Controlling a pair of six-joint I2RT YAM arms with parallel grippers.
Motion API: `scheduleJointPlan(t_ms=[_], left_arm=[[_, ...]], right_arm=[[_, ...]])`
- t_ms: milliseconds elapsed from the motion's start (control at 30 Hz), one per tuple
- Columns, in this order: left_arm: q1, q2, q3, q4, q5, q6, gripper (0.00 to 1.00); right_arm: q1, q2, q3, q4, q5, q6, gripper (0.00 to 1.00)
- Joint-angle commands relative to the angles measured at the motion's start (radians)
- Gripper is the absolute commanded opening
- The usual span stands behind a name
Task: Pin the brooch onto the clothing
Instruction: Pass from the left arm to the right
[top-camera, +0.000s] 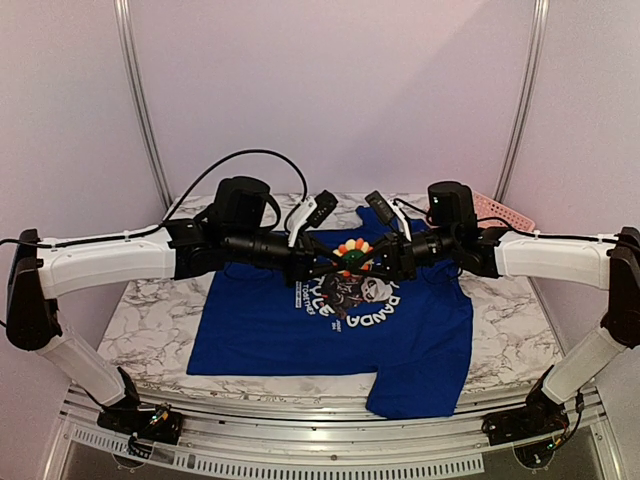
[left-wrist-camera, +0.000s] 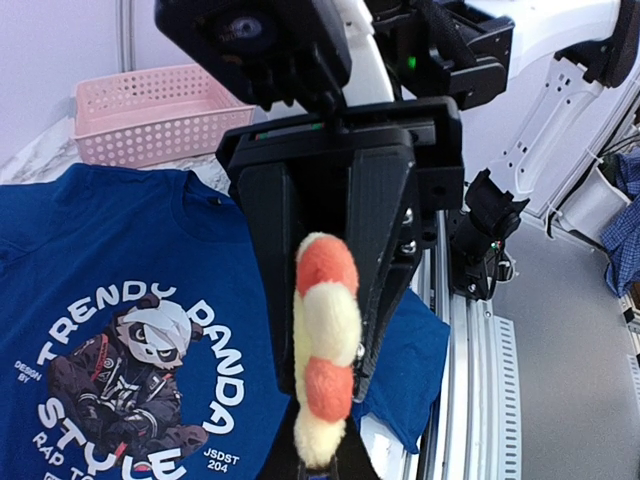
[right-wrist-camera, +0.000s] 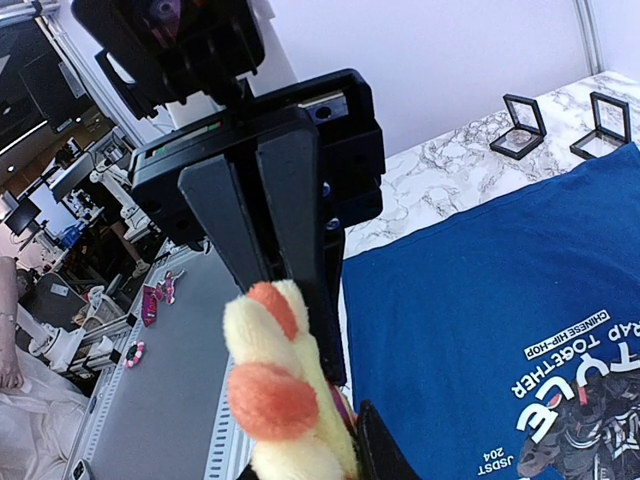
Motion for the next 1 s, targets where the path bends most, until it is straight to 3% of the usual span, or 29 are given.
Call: scheduleJointPlan(t_ms=[0,233,433,600,767,900,967], left_arm=[[-0.044,0.014,0.026,-0.004,0.064,0.027,0.0],[-0.052,0.016,0.03,-0.003,0.07,0.047,0.0],[-0.055,0.015,0.035,-0.013,0.069,0.054,0.0],[-0.054,0.009,0.035,-0.037,0.058,0.059,0.0],[-0.047,0.007,0.042,-0.074,0.04,0.05,0.0],[-0.031,0.014,0.063,-0.102,0.048,0.008,0.0],[-0.024,0.016,0.076,-0.129,0.053,-0.003,0.0]], right_arm=[[-0.004,0.018,0.041,0.01,0.093,0.009,0.14],[-0.003,0.031,0.057,0.002,0.105,0.015,0.01],[-0.003,0.029,0.056,-0.009,0.097,0.006,0.01],[-0.003,-0.01,0.048,-0.049,0.055,-0.032,0.24],[-0.004,-0.092,0.028,-0.11,0.061,-0.093,0.38],[-0.005,-0.13,0.028,-0.167,0.044,-0.119,0.55],[-0.006,-0.147,0.024,-0.179,0.047,-0.135,0.58]])
